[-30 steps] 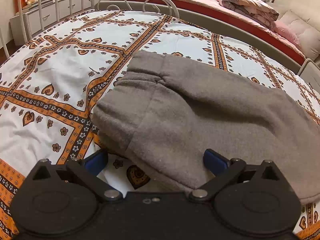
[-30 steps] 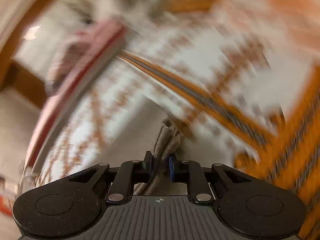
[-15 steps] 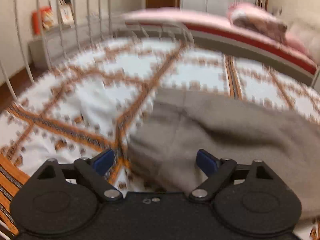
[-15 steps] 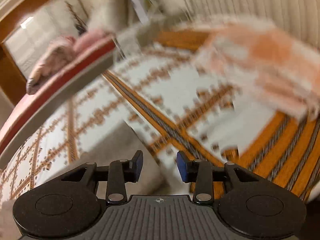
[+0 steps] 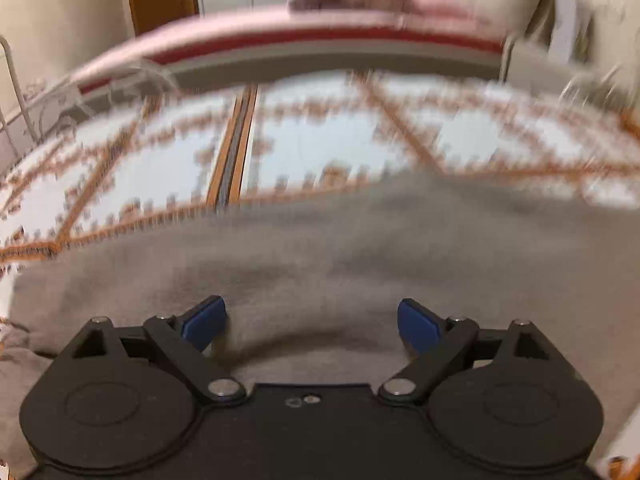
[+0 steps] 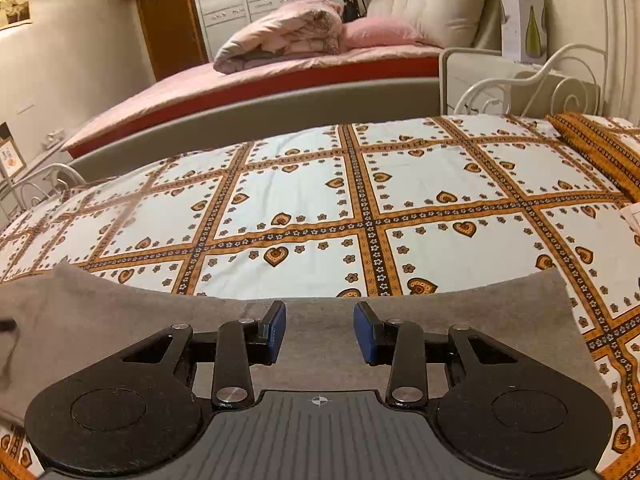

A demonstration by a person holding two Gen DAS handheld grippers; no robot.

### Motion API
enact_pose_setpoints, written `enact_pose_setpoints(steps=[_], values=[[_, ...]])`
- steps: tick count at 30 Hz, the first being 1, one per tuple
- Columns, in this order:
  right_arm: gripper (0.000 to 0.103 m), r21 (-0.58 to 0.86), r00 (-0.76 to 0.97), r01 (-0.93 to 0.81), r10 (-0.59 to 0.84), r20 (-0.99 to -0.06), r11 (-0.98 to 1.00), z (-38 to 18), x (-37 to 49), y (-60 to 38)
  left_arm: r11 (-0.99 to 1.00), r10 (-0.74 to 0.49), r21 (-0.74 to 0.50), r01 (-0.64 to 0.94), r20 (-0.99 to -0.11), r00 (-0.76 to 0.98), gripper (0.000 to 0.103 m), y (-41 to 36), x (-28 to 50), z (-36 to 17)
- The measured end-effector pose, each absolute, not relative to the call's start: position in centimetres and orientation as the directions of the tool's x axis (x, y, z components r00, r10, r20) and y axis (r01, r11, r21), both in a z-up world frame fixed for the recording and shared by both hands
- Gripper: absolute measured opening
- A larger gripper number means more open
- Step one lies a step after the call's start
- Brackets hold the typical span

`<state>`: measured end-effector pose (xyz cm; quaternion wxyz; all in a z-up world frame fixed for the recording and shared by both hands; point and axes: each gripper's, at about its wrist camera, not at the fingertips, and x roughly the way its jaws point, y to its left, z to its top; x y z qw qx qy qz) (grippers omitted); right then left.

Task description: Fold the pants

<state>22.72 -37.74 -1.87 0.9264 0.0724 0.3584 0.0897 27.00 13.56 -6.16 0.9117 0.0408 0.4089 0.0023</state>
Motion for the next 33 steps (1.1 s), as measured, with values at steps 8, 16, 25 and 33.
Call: enact_pose_setpoints(steps=[8, 16, 25, 33], values=[[0.039, 0.177, 0.673, -0.029, 0.15, -0.724, 0.984, -3.9, 24.4, -40.1, 0.998, 0.014, 0.05, 0.034, -0.733, 0.68, 0.095, 14.5, 27.0, -6.7], [0.039, 0.099, 0.615, 0.101, 0.016, -0.789, 0.99, -6.1, 25.1, -42.8, 0.988, 0.15, 0.085, -0.127, -0.711, 0.687, 0.096, 17.2, 26.9, -5.3], [0.039, 0.55, 0.724, 0.374, 0.136, -0.676, 0.747, -4.5, 17.3, -56.9, 0.983, 0.161, 0.046, -0.18, -0.694, 0.702, 0.097, 21.0, 22.2, -2.7], [0.039, 0.686, 0.691, 0.463, 0.256, -0.676, 0.562, -7.2, 14.6, -61.6, 0.975, 0.14, -0.02, -0.221, -0.715, 0.685, 0.097, 21.1, 21.5, -2.4]])
